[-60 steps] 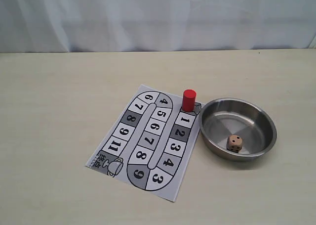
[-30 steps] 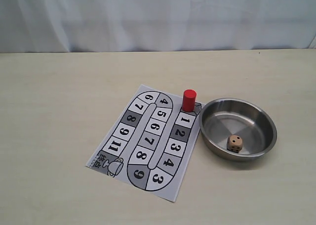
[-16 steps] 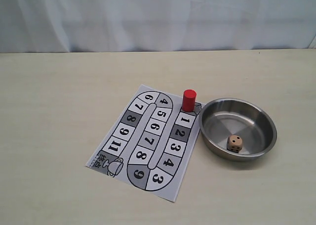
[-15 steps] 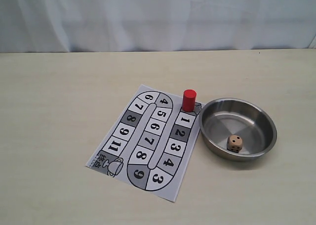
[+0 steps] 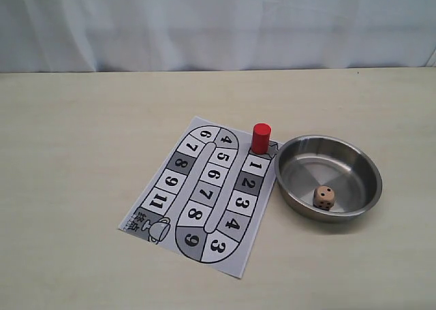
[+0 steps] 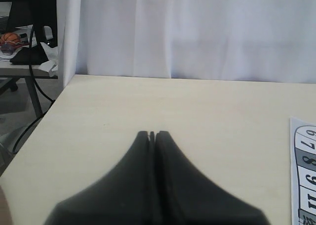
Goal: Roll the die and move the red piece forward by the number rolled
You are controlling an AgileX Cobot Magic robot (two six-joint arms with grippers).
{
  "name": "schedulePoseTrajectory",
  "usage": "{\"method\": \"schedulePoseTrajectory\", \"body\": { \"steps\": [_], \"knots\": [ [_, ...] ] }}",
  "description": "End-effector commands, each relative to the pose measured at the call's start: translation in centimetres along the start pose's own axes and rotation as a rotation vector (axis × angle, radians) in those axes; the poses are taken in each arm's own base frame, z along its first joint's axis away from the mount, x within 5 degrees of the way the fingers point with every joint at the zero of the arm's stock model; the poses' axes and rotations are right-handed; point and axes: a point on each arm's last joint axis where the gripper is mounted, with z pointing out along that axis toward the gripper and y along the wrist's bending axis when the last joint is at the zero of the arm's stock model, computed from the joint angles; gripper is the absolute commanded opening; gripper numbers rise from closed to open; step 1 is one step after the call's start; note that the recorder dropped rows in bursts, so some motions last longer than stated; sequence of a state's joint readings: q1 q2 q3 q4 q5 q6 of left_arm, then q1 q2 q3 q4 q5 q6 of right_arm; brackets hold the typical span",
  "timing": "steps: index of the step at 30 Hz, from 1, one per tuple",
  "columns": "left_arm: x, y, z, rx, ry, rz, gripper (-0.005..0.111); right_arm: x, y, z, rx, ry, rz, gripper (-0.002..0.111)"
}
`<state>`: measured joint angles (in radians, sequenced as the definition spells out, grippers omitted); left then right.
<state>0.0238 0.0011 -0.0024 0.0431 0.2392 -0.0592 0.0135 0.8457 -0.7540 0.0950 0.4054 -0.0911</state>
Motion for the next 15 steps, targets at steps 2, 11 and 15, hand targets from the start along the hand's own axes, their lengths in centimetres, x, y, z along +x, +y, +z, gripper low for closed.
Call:
{"method": "schedulePoseTrajectory", "body": {
  "steps": [2,11,15],
  "knots": [
    [0.0,0.0,0.0,0.001,-0.004,-0.006,0.0,-0.5,-0.1,4.5,-0.011,0.172,-0.055,0.046],
    [0.0,0.0,0.0,0.001,-0.004,-0.006,0.0,1.2,0.9,10.0,-0.093,0.452,-0.124,0.056],
    [0.0,0.0,0.0,0.001,-0.004,-0.006,0.0,2.9,3.1,12.2,-0.157,0.545,-0.167,0.056]
  ]
}}
